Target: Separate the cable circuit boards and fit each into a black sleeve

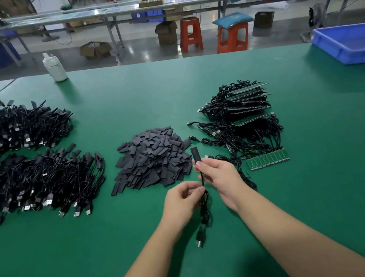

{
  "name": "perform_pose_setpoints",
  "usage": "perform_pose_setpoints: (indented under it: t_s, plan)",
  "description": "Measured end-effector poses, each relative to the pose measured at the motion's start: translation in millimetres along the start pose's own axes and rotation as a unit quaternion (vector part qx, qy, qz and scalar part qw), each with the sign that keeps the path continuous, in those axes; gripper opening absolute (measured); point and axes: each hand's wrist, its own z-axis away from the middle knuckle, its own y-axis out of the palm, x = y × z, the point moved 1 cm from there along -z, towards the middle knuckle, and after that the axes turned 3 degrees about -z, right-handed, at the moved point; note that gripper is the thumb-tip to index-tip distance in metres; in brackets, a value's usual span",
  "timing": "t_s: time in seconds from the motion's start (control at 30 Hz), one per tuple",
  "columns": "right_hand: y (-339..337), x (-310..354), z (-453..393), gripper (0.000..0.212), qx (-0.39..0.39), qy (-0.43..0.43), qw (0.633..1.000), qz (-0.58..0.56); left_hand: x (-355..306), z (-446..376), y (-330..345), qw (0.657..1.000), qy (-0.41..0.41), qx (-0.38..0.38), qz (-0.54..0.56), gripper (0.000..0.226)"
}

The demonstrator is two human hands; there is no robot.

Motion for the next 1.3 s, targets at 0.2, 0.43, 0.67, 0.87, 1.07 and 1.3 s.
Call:
perform_pose_setpoints:
  t_s: [0.2, 0.43, 0.67, 0.87, 1.07, 1.3]
  plan:
    - [-35, 2, -8, 0.046, -0.075, -0.152, 0.751, 0.639, -13, -8, -48, 0.99, -0.016, -0.099, -0.096, 0.011]
    - [-71, -1, -5, 0.036, -0.088, -0.055, 0.744, 0.661, -33, -45, -186, 0.856, 0.007, -0.315, -0.41, 0.019]
    - [-73, 7, -3, 0.036, -0.13, -0.033, 0.792, 0.595, -8, -66, -245, 0.763, -0.108, -0.304, -0.56, 0.021]
    - [-68, -1, -6, 0.058, -0.116, -0.002, 0.77, 0.628, 1, -62, -227, 0.737, 0.03, -0.332, -0.587, 0.018]
    - [-69, -9, -9, 0.038, -0.151, 0.046, 0.784, 0.601, -14, -63, -155, 0.792, 0.118, -0.263, -0.538, 0.019]
    - [-52, -10, 1, 0.026, -0.122, -0.06, 0.851, 0.507, -25, -45, -19, 0.979, 0.002, 0.007, -0.202, 0.024]
